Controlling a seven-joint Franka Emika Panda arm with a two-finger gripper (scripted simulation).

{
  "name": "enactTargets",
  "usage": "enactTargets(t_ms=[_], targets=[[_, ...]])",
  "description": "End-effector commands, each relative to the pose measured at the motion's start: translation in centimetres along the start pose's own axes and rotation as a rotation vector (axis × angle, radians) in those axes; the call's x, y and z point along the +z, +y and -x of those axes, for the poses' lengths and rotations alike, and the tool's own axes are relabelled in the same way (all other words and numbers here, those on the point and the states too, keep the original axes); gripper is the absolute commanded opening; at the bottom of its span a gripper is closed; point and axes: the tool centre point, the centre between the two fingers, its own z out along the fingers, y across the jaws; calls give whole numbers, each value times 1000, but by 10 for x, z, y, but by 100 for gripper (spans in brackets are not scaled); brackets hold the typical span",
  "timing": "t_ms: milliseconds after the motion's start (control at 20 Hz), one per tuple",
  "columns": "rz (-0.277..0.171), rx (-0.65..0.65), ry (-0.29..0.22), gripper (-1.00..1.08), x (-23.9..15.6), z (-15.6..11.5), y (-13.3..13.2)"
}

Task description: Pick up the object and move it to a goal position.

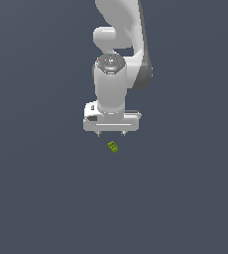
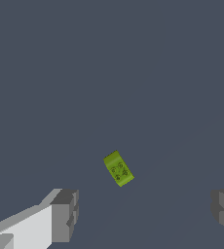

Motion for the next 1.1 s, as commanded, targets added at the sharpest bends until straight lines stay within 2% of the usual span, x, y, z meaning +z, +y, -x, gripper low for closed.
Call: enactTargets(t_ms=[0, 600, 1050], targets=[[0, 0, 0, 100, 0, 0, 0], [8, 28, -2, 100, -8, 1, 11], [9, -53, -3, 100, 10, 4, 9]])
